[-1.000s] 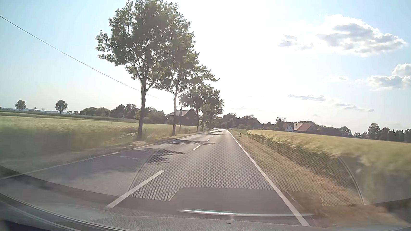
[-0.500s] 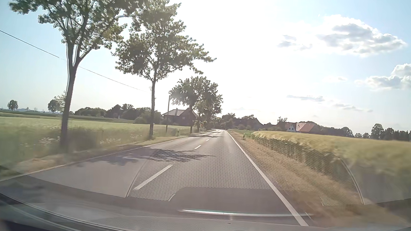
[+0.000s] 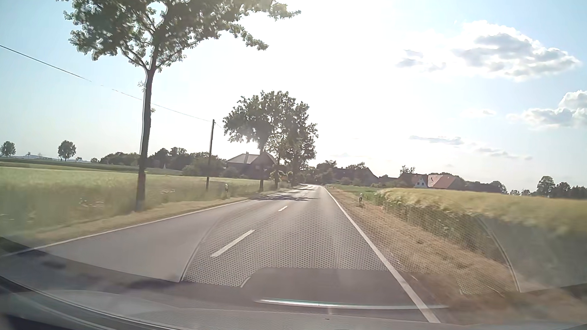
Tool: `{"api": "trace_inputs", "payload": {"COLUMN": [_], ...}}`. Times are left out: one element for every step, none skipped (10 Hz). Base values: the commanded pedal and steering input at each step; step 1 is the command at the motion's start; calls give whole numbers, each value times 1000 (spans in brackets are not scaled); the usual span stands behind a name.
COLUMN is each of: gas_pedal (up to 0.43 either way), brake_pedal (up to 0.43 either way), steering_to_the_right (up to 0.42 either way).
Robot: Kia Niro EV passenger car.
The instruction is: Follow the waypoints while adhering to traffic rules and regulations
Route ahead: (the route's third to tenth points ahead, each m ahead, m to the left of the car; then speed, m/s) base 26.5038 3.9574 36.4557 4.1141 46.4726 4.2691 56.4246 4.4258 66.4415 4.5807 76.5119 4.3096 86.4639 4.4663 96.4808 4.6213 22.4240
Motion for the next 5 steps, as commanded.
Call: {"api": "trace_inputs", "payload": {"gas_pedal": [319,319,319,319,319], "brake_pedal": [6,6,6,6,6], "steering_to_the_right": [3,3,3,2,2]}}
